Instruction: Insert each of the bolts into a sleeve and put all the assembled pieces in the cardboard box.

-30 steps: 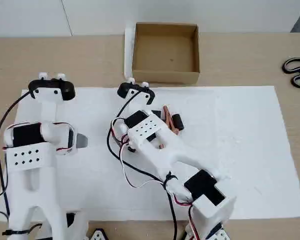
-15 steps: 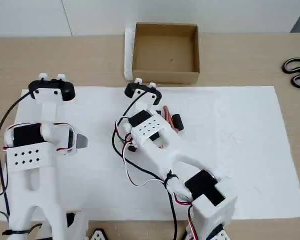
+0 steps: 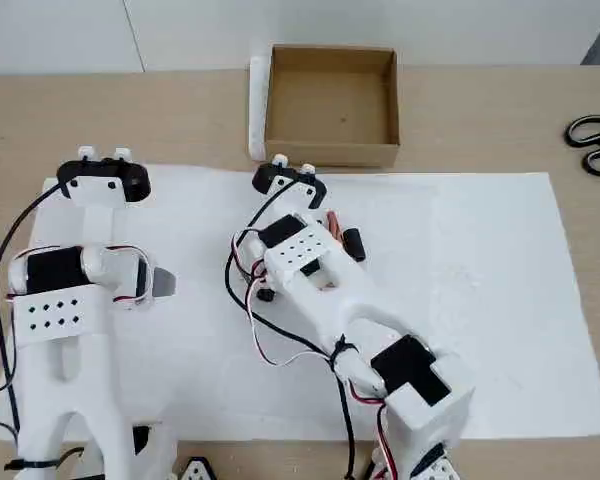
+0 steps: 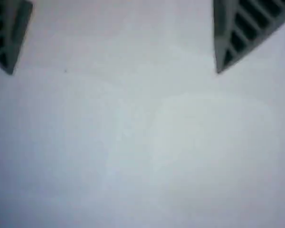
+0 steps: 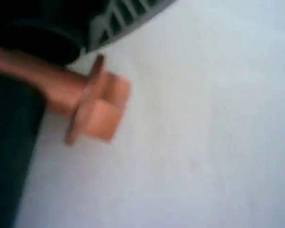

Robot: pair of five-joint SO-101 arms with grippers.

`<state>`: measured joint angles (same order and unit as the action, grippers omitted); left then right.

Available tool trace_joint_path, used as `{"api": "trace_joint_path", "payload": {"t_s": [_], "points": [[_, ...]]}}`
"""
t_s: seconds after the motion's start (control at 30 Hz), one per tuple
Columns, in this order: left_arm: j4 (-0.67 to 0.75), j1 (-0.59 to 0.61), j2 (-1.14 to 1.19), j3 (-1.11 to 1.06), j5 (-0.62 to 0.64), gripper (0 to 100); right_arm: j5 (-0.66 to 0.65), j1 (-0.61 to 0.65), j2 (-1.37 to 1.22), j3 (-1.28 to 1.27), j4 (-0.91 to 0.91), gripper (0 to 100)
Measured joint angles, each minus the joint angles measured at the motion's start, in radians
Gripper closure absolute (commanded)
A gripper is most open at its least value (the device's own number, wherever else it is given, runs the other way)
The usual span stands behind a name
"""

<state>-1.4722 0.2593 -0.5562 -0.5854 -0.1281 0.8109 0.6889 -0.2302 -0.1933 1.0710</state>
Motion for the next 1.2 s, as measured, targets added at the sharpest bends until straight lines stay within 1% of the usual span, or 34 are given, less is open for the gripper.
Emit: {"api": "trace_joint_path", "payload": {"t_s": [0.13, 0.3, 0.4, 0.5, 0.63, 0.7, 0.87, 0.97, 1.1, 1.2], "points": [[0.000, 0.000, 0.000, 0.000, 0.000, 75, -0.012, 0.008, 0.083, 0.008, 0.084, 97.8], [0.000, 0.000, 0.000, 0.000, 0.000, 75, -0.068, 0.008, 0.180, 0.008, 0.106, 97.8], [0.000, 0.000, 0.000, 0.000, 0.000, 75, -0.091, -0.020, 0.247, 0.008, 0.130, 97.8], [0.000, 0.000, 0.000, 0.000, 0.000, 75, -0.143, -0.094, 0.322, 0.008, 0.173, 98.6], [0.000, 0.000, 0.000, 0.000, 0.000, 75, -0.290, -0.267, 0.397, 0.008, 0.198, 99.4], [0.000, 0.000, 0.000, 0.000, 0.000, 75, -0.344, -0.359, 0.408, 0.009, 0.227, 99.4], [0.009, 0.000, 0.000, 0.000, 0.000, 75, -0.384, -0.555, 0.410, 0.011, 0.265, 99.2], [0.012, 0.000, 0.000, 0.000, 0.000, 75, -0.405, -0.592, 0.407, 0.011, 0.265, 99.1], [0.012, 0.000, 0.000, 0.000, 0.044, 75, -0.546, -0.582, 0.325, 0.014, 0.267, 99.4], [0.012, 0.000, 0.000, 0.000, 0.064, 75, -0.580, -0.572, 0.238, 0.026, 0.267, 99.4]]}}
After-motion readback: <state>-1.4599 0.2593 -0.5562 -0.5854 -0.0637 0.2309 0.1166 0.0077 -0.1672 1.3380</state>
